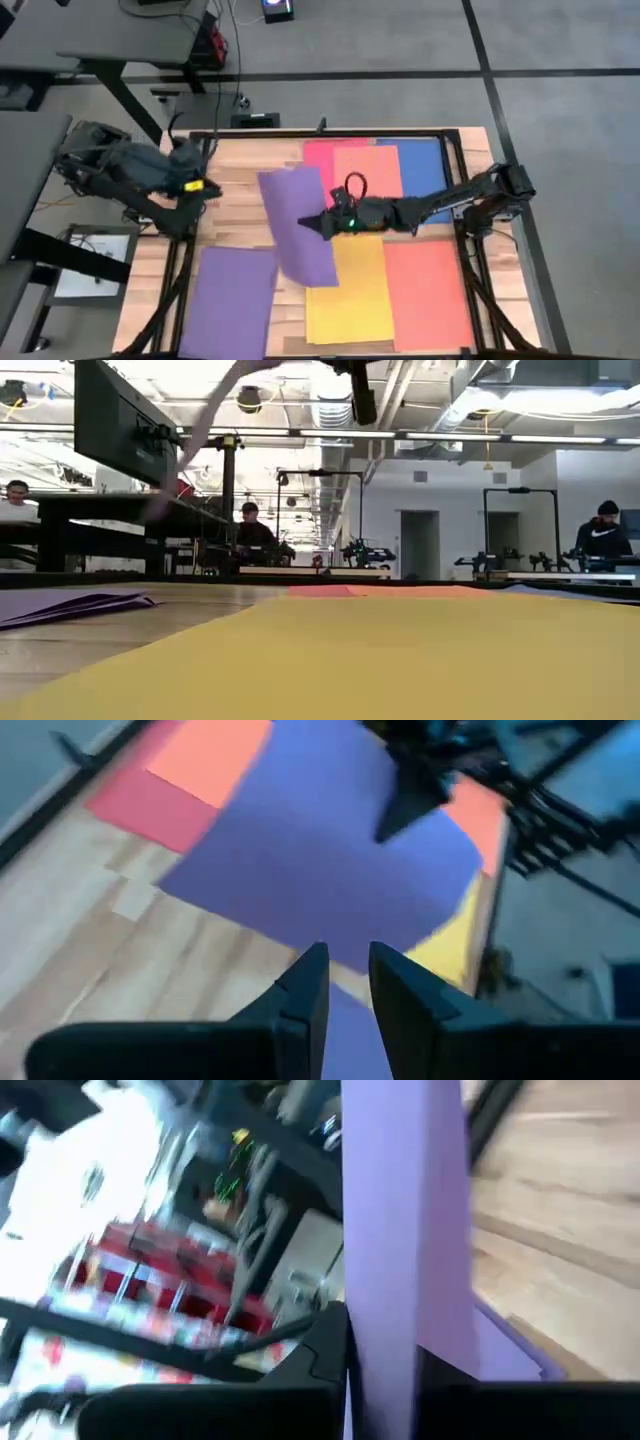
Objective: Organize paper
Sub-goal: Stack the purple paper on top of the purple paper
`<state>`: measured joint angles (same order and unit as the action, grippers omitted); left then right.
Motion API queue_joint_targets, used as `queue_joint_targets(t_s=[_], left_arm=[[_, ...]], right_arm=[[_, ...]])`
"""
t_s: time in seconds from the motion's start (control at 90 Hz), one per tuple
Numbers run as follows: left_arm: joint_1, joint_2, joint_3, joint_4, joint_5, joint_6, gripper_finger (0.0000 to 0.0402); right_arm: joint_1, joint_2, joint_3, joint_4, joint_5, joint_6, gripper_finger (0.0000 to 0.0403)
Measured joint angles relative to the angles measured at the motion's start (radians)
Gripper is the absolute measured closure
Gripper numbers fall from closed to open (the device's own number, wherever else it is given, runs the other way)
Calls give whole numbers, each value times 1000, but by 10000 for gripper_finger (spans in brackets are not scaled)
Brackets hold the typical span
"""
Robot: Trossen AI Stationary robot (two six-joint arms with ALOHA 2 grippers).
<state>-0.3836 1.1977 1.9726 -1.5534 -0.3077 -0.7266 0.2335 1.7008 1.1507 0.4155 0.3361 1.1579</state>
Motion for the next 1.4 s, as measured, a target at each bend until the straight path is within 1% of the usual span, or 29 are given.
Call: queue_joint_targets(t_s=[0.056, 0.111, 0.278, 0.522, 0.589, 0.678, 0.767, 0.844, 1.0, 1.4], left_arm=[[-33, -14, -25, 0, 38, 9, 343], [-62, -24, -43, 0, 64, 11, 343], [-142, -40, -49, 1, 95, 14, 343], [-197, -73, -49, 2, 94, 2, 343], [-203, -80, -49, 2, 94, -1, 343], [-206, -87, -49, 2, 94, -2, 343], [-206, -88, -49, 2, 94, -2, 343], [-206, -88, -49, 1, 93, -3, 343], [-206, -88, -49, -1, 93, -2, 343], [-206, -87, -49, -2, 91, 26, 343]], right_arm=[[42, 63, 54, 8, 67, 51, 403], [82, 141, 128, 10, 105, 90, 403], [147, 391, 425, 10, 204, 162, 403], [167, 737, 915, 15, 215, 156, 403], [159, 826, 1015, 14, 215, 186, 403], [151, 939, 1118, 13, 215, 272, 403], [149, 1029, 1181, -1, 216, 377, 403], [152, 1072, 1203, -29, 216, 447, 403], [162, 1068, 1197, -191, 215, 524, 403], [171, 1068, 1197, -388, 218, 708, 401]])
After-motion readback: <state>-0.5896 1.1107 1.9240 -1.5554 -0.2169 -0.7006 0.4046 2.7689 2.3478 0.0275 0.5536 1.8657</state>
